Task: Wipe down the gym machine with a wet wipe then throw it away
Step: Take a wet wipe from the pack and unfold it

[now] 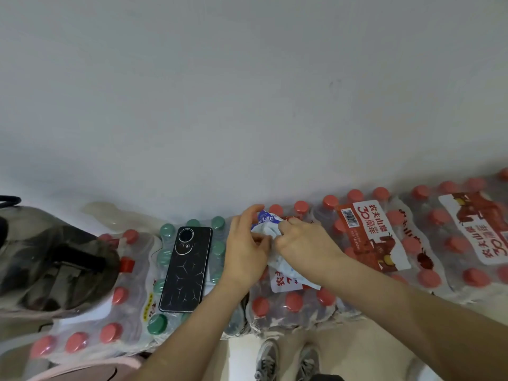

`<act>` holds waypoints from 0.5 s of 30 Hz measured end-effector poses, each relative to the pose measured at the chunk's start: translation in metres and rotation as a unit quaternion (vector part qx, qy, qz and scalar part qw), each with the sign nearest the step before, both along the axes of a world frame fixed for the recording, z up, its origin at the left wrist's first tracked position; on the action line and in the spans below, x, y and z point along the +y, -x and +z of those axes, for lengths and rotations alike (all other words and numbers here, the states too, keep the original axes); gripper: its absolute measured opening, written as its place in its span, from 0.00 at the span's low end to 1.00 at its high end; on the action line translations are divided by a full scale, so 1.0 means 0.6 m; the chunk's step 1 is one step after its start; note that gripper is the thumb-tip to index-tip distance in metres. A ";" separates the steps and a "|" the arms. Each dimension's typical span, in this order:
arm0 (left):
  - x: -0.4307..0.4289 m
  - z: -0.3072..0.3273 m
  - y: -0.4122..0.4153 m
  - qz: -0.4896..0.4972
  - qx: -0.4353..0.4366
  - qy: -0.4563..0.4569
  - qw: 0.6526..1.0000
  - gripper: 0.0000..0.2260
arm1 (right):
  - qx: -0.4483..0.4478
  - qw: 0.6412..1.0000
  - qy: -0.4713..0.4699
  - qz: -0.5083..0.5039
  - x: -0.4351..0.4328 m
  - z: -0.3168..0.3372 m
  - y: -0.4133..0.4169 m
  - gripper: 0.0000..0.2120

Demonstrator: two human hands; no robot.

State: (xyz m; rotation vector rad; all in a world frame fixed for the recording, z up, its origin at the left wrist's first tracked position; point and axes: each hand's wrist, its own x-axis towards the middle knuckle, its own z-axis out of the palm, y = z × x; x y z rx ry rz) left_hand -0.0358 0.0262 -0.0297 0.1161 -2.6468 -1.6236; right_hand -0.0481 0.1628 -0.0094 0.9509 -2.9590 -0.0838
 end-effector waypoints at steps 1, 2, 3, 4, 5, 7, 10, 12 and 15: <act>-0.002 -0.002 0.000 -0.005 0.013 0.018 1.000 0.27 | 0.010 1.000 0.009 0.005 0.001 -0.001 0.001 0.17; -0.003 -0.003 0.000 -0.012 0.025 0.031 0.999 0.26 | 0.014 0.999 0.033 0.016 0.007 -0.011 0.003 0.18; -0.005 -0.004 -0.001 -0.018 0.037 0.046 0.998 0.24 | 0.018 0.997 0.065 0.024 0.015 -0.022 0.004 0.18; -0.008 -0.006 -0.001 -0.021 0.049 0.069 0.996 0.21 | 0.014 0.995 0.095 0.029 0.023 -0.028 0.004 0.18; -0.010 -0.008 -0.003 -0.021 0.061 0.096 0.993 0.19 | 0.002 0.991 0.129 0.030 0.032 -0.038 0.004 0.16; -0.015 -0.013 -0.008 -0.038 0.089 0.139 0.986 0.16 | -0.038 0.978 0.207 0.002 0.044 -0.052 0.000 0.09; -0.014 -0.017 -0.020 -0.106 0.105 0.132 0.980 0.12 | -0.164 0.902 0.377 -0.133 0.040 -0.044 -0.003 0.07; -0.011 -0.013 -0.022 -0.117 0.075 0.098 0.985 0.10 | -0.239 0.837 0.447 -0.208 0.038 -0.027 0.005 0.09; -0.007 -0.002 -0.023 -0.098 0.008 0.050 0.994 0.15 | -0.325 0.755 0.509 -0.255 0.044 -0.003 0.010 0.10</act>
